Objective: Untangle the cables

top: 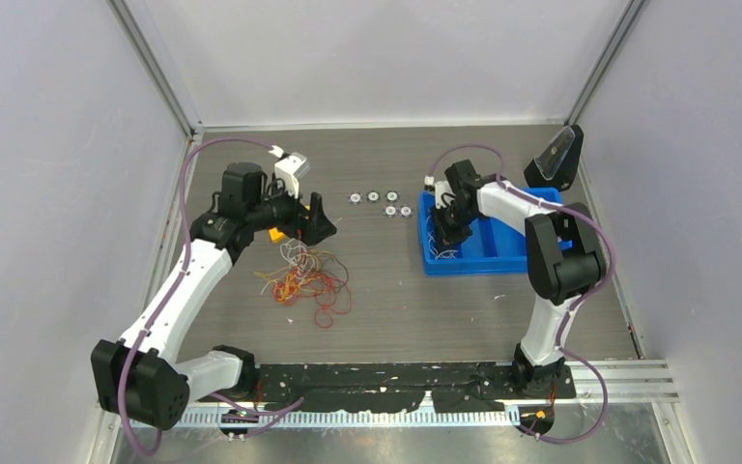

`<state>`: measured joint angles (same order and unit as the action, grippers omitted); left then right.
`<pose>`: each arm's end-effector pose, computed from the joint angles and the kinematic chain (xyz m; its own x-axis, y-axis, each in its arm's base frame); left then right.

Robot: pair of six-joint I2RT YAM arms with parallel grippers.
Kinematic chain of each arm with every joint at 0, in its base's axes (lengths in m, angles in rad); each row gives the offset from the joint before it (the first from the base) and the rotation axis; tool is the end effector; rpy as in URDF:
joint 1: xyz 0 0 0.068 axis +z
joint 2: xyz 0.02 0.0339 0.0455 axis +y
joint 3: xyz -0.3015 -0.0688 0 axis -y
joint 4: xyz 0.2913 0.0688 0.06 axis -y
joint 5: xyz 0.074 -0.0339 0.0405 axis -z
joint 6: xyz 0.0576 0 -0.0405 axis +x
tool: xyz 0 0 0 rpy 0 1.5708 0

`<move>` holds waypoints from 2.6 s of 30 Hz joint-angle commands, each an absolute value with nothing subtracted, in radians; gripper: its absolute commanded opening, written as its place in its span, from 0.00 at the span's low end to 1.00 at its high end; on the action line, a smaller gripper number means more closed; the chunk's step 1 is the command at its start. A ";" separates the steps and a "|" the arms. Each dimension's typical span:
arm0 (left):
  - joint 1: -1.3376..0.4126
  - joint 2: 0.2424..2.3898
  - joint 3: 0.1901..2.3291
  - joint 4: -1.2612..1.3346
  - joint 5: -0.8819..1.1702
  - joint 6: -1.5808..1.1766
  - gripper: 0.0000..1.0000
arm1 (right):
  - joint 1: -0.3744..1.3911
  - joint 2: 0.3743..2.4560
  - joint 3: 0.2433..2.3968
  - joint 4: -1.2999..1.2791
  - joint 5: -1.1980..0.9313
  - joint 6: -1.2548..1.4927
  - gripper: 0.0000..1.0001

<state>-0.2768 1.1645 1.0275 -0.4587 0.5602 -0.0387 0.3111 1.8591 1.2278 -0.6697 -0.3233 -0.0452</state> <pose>0.2795 -0.1112 0.3412 -0.5647 0.1263 -0.8156 0.6332 0.7001 -0.3299 0.3853 0.1431 0.1551 -0.8999 -0.3343 -0.2801 -0.4119 0.8625 0.2938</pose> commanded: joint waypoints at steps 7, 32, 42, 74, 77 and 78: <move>-0.206 1.137 1.081 -0.603 0.552 0.056 0.99 | 0.315 1.649 1.375 -0.769 -0.328 -0.109 0.50; -0.021 1.149 0.946 -0.845 0.617 0.195 0.90 | 0.038 1.548 1.333 -0.780 -0.263 -0.051 0.60; -0.021 1.165 0.977 -0.833 0.597 0.189 0.90 | 0.015 1.717 1.330 -0.620 -0.349 0.101 0.45; -0.021 1.131 0.958 -0.815 0.583 0.192 0.90 | 0.255 1.770 1.306 -0.516 -0.258 0.052 0.05; -0.021 1.125 0.966 -0.825 0.583 0.192 0.90 | 0.258 1.810 1.306 -0.522 -0.180 0.049 0.05; -0.021 1.125 0.968 -0.824 0.584 0.190 0.90 | 0.263 1.811 1.299 -0.515 -0.149 0.037 0.05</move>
<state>-0.0238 1.1564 0.9493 -0.8425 0.5835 0.1905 0.2707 1.7805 1.2823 -0.5205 -0.3176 0.0692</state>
